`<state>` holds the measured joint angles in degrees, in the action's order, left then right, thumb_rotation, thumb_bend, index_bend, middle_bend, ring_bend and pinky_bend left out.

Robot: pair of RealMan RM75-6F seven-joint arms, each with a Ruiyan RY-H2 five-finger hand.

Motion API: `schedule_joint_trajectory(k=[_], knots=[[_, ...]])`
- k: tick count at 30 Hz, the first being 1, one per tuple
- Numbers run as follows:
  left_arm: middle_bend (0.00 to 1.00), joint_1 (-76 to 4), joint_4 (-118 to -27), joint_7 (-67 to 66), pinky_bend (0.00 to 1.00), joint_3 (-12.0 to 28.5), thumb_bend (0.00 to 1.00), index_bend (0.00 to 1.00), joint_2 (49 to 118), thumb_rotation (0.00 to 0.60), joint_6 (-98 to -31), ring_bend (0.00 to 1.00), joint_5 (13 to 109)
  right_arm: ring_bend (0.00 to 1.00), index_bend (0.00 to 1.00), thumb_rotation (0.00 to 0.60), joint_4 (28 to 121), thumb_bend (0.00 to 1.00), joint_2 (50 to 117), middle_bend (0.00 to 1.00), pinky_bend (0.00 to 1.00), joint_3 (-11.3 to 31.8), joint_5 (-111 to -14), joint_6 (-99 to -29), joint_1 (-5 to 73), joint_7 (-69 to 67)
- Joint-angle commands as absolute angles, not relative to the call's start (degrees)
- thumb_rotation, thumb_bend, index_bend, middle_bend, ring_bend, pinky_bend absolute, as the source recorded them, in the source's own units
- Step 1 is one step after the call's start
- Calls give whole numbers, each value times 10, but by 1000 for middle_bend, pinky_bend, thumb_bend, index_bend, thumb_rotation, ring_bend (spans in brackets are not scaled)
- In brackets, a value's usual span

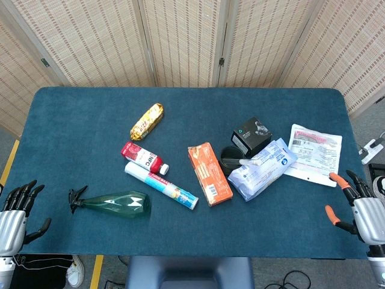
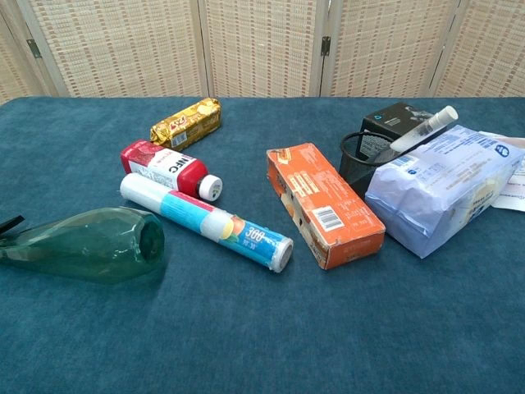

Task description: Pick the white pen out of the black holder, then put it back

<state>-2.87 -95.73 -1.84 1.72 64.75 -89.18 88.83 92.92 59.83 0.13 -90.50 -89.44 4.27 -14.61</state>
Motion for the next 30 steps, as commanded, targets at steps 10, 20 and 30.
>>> schedule_joint_trajectory(k=[10,20,30], knots=[[100,-30,-952,-14,116,16,367,154,652,600,-885,105,884,24,132,600,940,257,600,213,108,11,-901,-893,39,-132],[100,-30,-946,-6,116,16,366,154,653,600,-885,105,885,36,133,600,986,166,567,241,109,58,-832,-782,105,-116],[100,-24,-944,-4,116,15,367,154,649,600,-888,106,878,38,173,600,991,145,568,219,111,119,-711,-577,242,-64]])
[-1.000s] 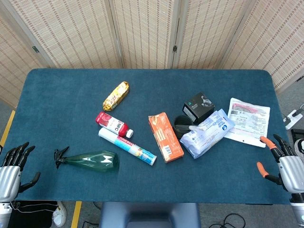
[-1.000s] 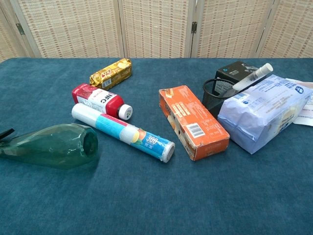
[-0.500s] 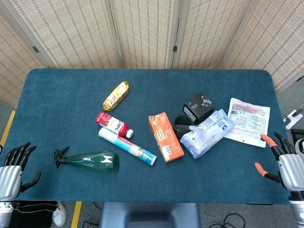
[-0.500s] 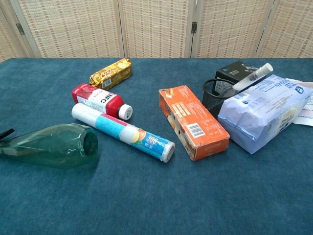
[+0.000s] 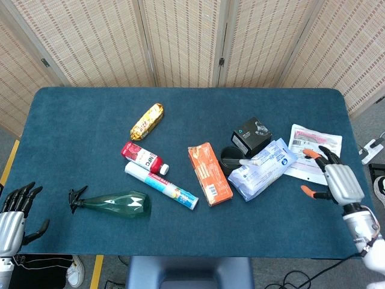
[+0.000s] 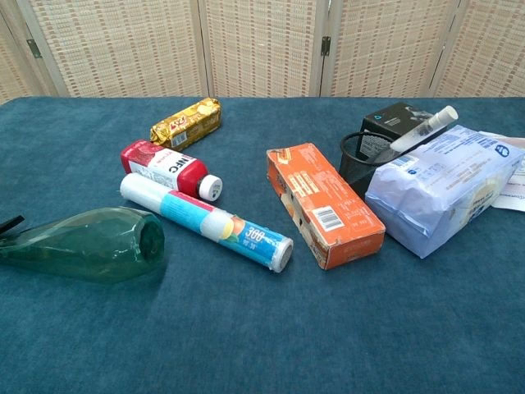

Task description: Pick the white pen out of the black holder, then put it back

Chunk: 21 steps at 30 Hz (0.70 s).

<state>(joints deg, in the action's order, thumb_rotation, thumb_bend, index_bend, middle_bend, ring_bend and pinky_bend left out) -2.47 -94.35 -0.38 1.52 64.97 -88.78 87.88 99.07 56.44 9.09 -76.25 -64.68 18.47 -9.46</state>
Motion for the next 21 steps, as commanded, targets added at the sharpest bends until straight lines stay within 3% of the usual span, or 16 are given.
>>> schedule_joint_trajectory(k=[1,9,17,21], knots=[[100,-24,-945,-4,116,15,366,154,649,600,-888,105,878,38,181,600,987,151,574,217,110,124,-696,-559,257,-54],[100,-24,-947,-9,116,16,367,154,648,600,-885,105,873,38,286,600,951,176,630,212,111,134,-627,-483,334,15],[100,-23,-944,-10,116,16,367,154,649,600,-881,105,867,38,315,600,920,177,687,213,111,130,-587,-468,373,55],[100,-24,-943,-10,116,17,365,154,649,600,-880,105,867,38,358,600,905,227,710,218,111,131,-573,-469,383,61]])
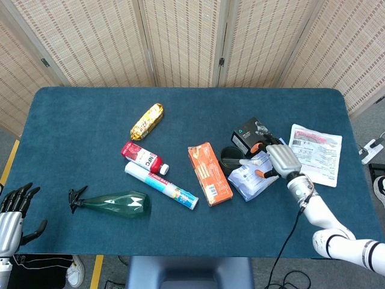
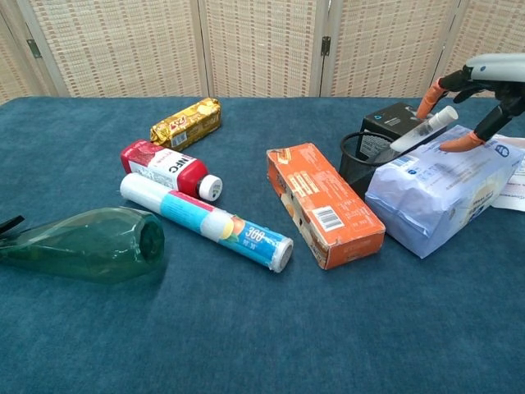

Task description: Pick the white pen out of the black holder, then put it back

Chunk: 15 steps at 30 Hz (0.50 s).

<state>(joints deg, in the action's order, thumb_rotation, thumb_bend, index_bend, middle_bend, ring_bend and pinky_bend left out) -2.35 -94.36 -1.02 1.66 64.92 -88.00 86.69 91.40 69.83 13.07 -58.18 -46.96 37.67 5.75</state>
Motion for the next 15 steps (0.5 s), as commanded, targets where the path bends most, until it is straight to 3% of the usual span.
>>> schedule_joint_trajectory(k=[1,5,15], knots=[[100,-24,-943,-10,116,17,365,154,649,600,-880,105,867,38,368,600,900,242,715,219,110,130,-571,-468,386,61],[100,-23,-942,-9,116,17,367,154,649,600,-880,105,865,38,398,600,890,294,729,225,110,129,-567,-465,393,62],[100,-21,-937,-5,116,18,366,154,650,600,-879,105,861,38,431,600,876,313,751,244,110,128,-560,-464,408,62]])
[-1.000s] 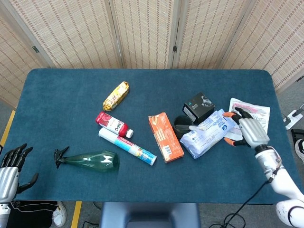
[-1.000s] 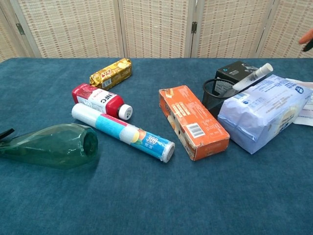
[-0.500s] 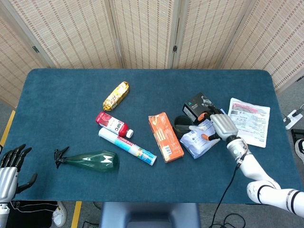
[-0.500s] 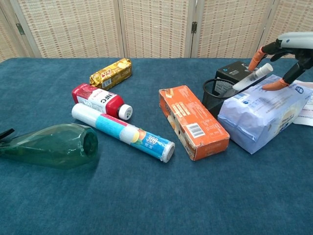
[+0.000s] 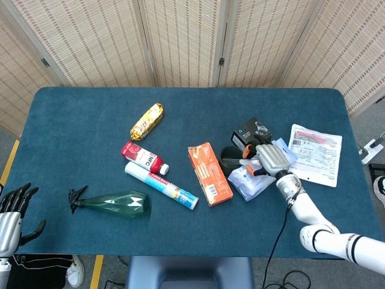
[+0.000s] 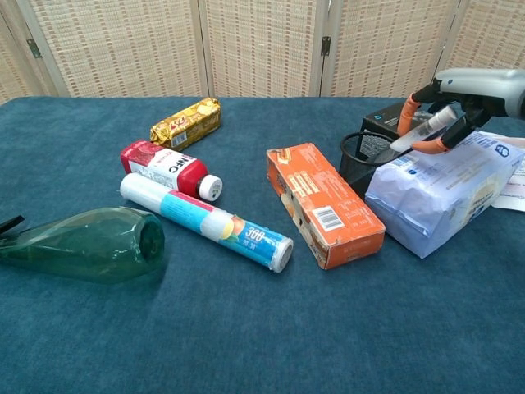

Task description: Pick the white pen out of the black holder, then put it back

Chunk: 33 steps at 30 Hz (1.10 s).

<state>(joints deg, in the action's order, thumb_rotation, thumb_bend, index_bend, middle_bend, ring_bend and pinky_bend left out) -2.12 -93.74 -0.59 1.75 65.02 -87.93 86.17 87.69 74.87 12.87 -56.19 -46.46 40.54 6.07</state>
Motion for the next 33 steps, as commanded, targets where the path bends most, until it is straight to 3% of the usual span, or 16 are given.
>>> schedule_joint_trajectory(k=[1,14,21,25,33], knots=[[100,-21,-936,-5,116,18,366,154,650,600,-879,105,861,38,436,600,875,313,752,246,111,128,-559,-464,409,63],[100,-20,-931,0,116,18,367,154,652,600,-877,106,858,42,524,600,876,327,753,285,110,126,-548,-478,413,78],[100,-21,-931,1,116,19,366,154,652,600,-876,105,858,68,582,600,898,337,739,329,111,142,-587,-516,391,22],[100,-22,-932,1,116,20,366,154,652,600,-875,106,859,75,604,600,927,352,718,351,112,163,-635,-555,356,-86],[100,-27,-939,-5,116,21,367,154,653,600,-875,106,867,74,604,600,972,352,655,364,98,188,-710,-565,292,-372]])
